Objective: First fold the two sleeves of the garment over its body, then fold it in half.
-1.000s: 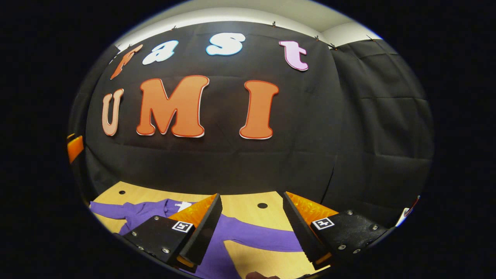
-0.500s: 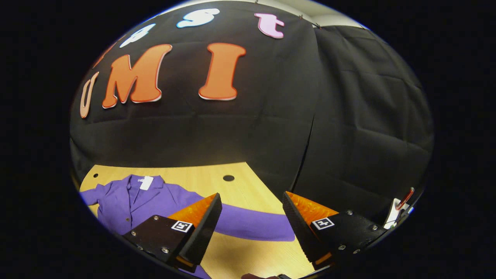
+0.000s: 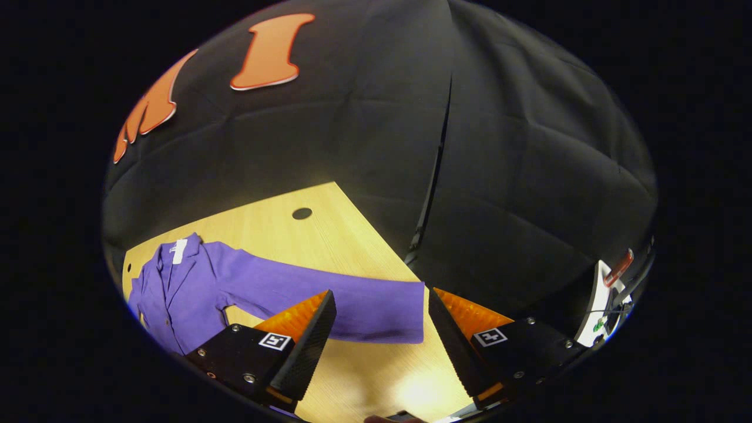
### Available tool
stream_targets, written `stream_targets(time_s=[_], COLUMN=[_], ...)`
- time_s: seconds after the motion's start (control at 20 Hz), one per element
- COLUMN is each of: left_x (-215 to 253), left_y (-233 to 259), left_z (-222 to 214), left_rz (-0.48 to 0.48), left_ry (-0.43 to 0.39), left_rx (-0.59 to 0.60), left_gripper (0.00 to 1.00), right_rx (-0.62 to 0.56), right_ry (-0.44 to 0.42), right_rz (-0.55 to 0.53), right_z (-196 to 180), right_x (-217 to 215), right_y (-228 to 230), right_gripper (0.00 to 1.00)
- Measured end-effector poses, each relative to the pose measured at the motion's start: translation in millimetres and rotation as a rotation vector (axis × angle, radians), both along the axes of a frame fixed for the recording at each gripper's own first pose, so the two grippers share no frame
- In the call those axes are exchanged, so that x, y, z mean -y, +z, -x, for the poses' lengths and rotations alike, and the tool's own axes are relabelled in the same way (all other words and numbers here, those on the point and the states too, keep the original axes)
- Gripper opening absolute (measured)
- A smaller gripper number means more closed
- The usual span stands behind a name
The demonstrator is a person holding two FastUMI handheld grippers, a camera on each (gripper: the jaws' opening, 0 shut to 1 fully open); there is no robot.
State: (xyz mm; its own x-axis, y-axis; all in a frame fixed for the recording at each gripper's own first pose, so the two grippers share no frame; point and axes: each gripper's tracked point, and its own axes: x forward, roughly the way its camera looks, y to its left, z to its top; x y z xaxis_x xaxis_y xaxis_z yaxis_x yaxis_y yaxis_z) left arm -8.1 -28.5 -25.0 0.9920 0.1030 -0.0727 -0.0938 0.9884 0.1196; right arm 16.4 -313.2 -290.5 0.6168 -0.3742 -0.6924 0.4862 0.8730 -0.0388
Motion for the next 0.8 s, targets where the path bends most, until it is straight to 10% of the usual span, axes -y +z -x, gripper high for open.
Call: stream_targets(time_s=[0.8], left_x=[5.5], left_y=[-49.3], left_z=[4.0], left_rz=[-0.021], left_ry=[0.109], left_rx=[-0.166], left_gripper=[0.97], right_rx=[-0.340], right_ry=[-0.025], right_rz=[-0.354], right_z=[-8.0], right_x=[39.2], right_y=[-106.0], right_gripper=[0.96])
